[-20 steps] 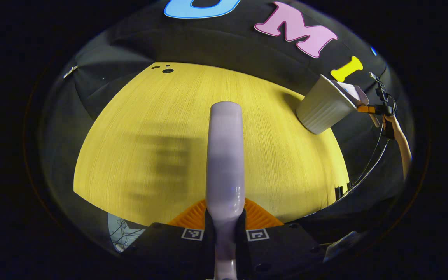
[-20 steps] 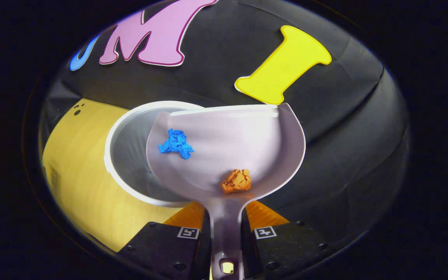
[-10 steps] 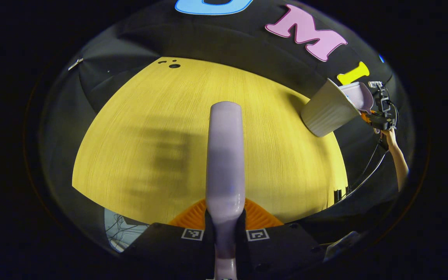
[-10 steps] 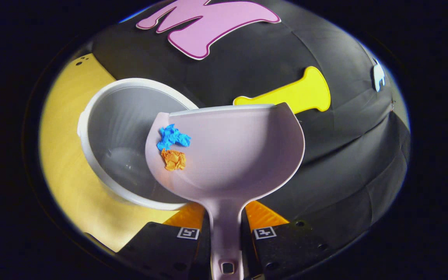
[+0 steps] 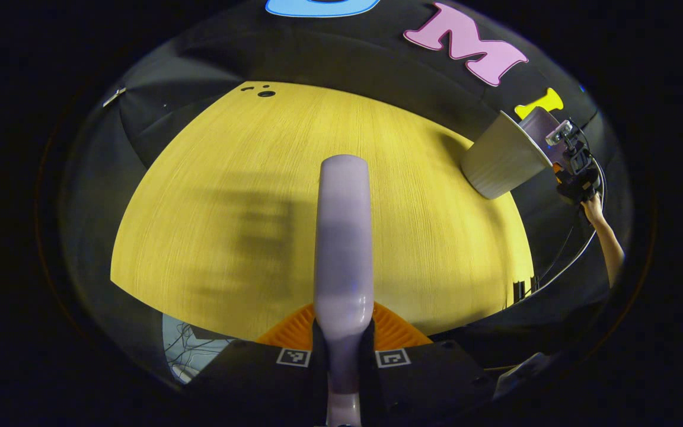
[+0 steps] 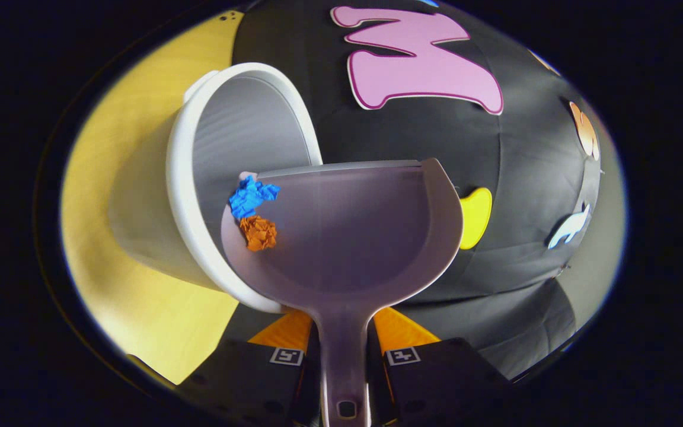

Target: Pick up the small broom and dustpan from the desktop, sweep the trash into the dustpan with the broom, and then empty the trash into the garbage bin.

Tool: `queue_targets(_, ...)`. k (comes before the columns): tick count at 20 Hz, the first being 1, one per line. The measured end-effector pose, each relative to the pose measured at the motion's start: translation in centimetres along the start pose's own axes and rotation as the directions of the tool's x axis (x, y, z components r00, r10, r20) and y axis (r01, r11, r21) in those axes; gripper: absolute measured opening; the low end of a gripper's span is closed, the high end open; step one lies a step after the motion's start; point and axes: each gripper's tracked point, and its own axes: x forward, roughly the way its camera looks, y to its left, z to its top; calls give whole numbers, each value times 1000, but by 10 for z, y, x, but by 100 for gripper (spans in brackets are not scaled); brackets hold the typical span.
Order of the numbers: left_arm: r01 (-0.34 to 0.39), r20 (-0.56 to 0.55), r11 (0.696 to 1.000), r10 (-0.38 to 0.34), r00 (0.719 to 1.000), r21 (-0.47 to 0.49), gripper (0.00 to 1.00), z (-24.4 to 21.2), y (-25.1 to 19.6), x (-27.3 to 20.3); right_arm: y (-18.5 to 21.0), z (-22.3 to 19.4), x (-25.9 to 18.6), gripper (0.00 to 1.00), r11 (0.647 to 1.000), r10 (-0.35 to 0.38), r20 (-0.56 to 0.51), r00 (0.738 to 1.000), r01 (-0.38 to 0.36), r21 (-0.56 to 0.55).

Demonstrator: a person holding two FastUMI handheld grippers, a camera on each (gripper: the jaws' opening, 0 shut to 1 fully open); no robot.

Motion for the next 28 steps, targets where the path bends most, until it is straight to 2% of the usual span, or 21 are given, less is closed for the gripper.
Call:
queue_targets(1, 1, -4, 1000, -1, 1000, 2, 27, -1, 0, 1, -2, -4, 5, 31, 1000, -2, 4, 1000, 2, -25)
queue_targets(2, 1, -6, 1000, -1, 1000, 4, 27, -3, 1, 1, -1, -4, 4, 31, 999, -5, 5, 1000, 5, -47)
queue_targets(3, 1, -8, 1000, -1, 1000, 6, 27, -2, 1, 1, 0, -3, 2, 36, 997, -7, 14, 1000, 8, -76)
queue_targets(6, 1, -4, 1000, -1, 1000, 7, 25, -3, 1, -1, 3, 1, -1, 36, 989, -9, 26, 1000, 12, -145)
queue_targets(11, -10, 2, 1000, 10, 1000, -1, 25, -2, 3, -2, 5, -7, 0, 36, 997, 74, -35, 997, -73, 29)
queue_targets(14, -1, 13, 1000, 2, 1000, -27, 25, 0, 7, -5, 6, -9, 0, 36, 966, 160, -72, 985, -141, 215)
queue_targets(17, 23, 48, 998, -20, 999, -62, 25, 10, 1, -8, 11, -6, -4, 36, 884, 266, -98, 959, -202, 421)
queue_targets(18, 22, 58, 998, -18, 998, -59, 25, 12, 1, -9, 12, -7, -5, 39, 853, 291, -104, 951, -209, 477)
queue_targets(19, 19, 66, 998, -16, 998, -55, 25, 14, 3, -10, 11, -7, -5, 36, 825, 309, -108, 945, -210, 525)
queue_targets(20, 18, 72, 998, -15, 997, -53, 27, 15, 4, -10, 11, -6, -7, 33, 798, 322, -109, 940, -208, 565)
queue_targets(23, 25, 88, 998, -19, 996, -64, 25, 16, 6, -13, 2, -5, -18, 39, 710, 351, -95, 932, -199, 675)
queue_targets(24, 27, 92, 997, -21, 996, -70, 25, 16, 7, -13, -2, -2, -20, 36, 678, 355, -86, 931, -193, 709)
queue_targets(27, 27, 96, 996, -19, 995, -84, 25, 12, 13, -13, -13, 8, -17, 36, 580, 357, -51, 933, -178, 795)
queue_targets(28, 27, 97, 996, -18, 995, -86, 25, 11, 14, -13, -14, 10, -17, 33, 547, 361, -40, 932, -177, 818)
